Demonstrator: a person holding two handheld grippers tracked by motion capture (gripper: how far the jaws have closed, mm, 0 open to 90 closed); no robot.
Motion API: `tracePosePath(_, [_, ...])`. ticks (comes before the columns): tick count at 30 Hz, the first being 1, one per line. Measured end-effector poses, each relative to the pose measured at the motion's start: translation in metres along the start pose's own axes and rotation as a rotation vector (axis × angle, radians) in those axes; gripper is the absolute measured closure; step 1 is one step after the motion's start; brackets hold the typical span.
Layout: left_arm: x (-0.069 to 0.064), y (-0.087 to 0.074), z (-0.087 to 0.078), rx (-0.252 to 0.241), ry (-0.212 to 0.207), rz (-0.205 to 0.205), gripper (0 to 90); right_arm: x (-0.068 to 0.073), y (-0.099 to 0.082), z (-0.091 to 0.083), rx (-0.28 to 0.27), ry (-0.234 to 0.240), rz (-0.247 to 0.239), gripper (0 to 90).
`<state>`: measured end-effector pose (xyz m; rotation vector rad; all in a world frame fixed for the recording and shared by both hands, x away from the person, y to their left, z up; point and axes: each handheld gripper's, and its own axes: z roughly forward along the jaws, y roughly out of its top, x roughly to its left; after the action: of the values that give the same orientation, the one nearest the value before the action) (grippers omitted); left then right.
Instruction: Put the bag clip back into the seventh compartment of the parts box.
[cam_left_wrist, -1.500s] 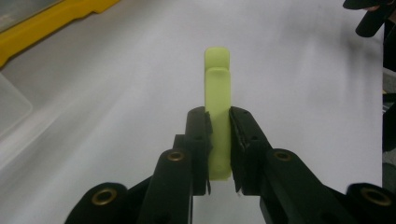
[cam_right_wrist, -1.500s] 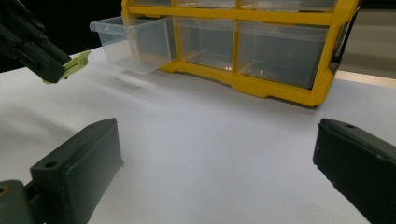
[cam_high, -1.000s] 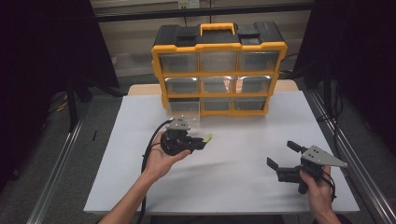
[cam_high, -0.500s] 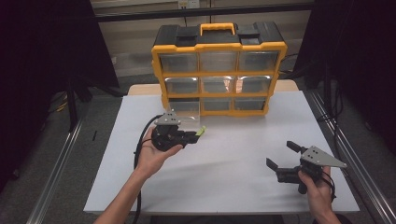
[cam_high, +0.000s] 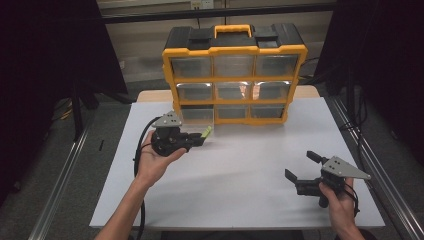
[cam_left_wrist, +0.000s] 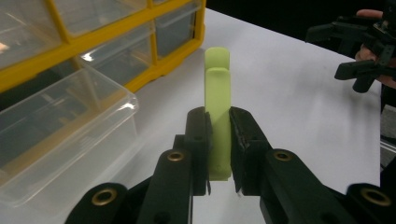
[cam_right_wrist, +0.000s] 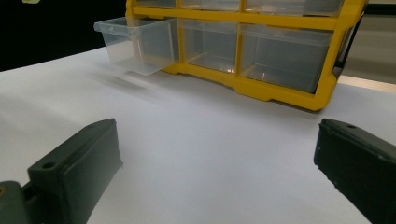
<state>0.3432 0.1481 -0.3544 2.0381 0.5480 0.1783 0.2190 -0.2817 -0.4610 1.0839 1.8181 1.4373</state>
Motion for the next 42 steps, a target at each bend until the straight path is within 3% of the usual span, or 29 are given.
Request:
tracePosePath(15, [0.018,0.014,-0.023,-0.007,0.047,-0.014,78.6,0.000,0.000,0.000,-0.006,-0.004,0.000,0.1])
tracePosePath(19, [0.025,0.021,-0.028,0.019,0.067,0.000,78.6,0.000,0.000,0.000,-0.005,-0.002,-0.001,0.1])
tracePosePath(28, [0.035,0.034,-0.023,0.066,0.065,0.009,78.6,0.000,0.000,0.000,-0.008,-0.003,0.003,0.1])
tracePosePath(33, [0.042,0.043,-0.024,0.079,0.070,-0.015,78.6,-0.001,0.000,0.000,-0.007,-0.003,0.002,0.0])
tracePosePath(37, [0.048,0.050,-0.023,0.106,0.083,0.006,78.6,0.000,0.000,0.000,-0.005,0.001,-0.002,0.0])
tracePosePath(42, [0.055,0.054,-0.019,0.124,0.087,-0.003,78.6,0.000,0.000,0.000,-0.005,-0.002,0.002,0.0])
